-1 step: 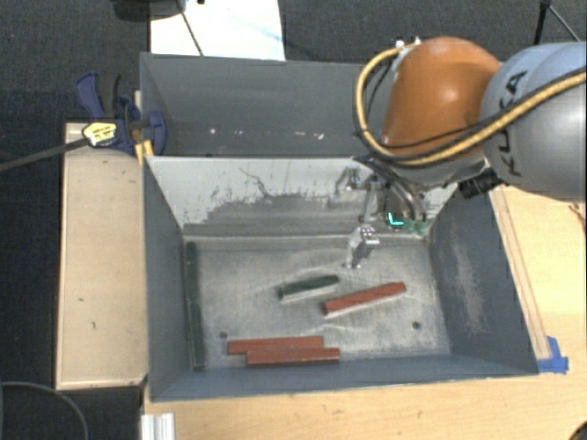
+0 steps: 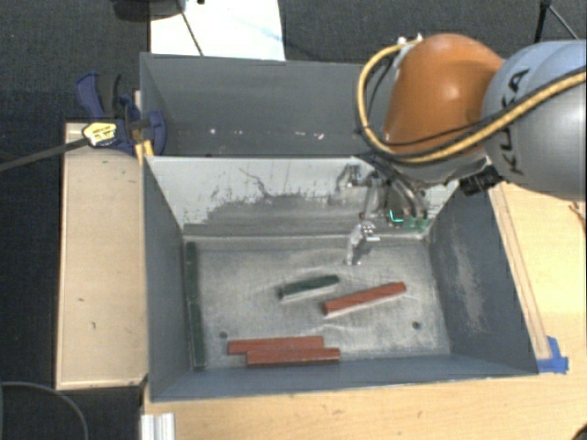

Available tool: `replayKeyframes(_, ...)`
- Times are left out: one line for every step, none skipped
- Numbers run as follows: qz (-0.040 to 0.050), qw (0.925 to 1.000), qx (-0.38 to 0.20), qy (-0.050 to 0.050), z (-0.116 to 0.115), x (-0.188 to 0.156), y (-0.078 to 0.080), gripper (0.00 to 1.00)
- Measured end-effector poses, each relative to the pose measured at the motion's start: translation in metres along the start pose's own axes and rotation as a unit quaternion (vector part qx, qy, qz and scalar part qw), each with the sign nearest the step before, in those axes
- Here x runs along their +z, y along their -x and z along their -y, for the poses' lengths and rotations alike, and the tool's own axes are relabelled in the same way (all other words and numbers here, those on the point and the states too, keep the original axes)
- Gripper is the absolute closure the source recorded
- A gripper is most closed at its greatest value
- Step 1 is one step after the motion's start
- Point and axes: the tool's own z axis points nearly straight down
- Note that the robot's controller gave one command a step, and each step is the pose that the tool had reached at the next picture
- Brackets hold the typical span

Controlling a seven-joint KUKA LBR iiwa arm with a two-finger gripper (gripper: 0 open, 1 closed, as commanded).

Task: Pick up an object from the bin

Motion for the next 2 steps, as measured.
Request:
replayKeyframes(0.0043, 1.0, 0.003, 0.0, 0.004, 0.04, 0.0, 0.0)
replayKeyframes(0.0022, 1.0, 0.004, 0.001, -0.025, 0.147, -0.052, 1.0)
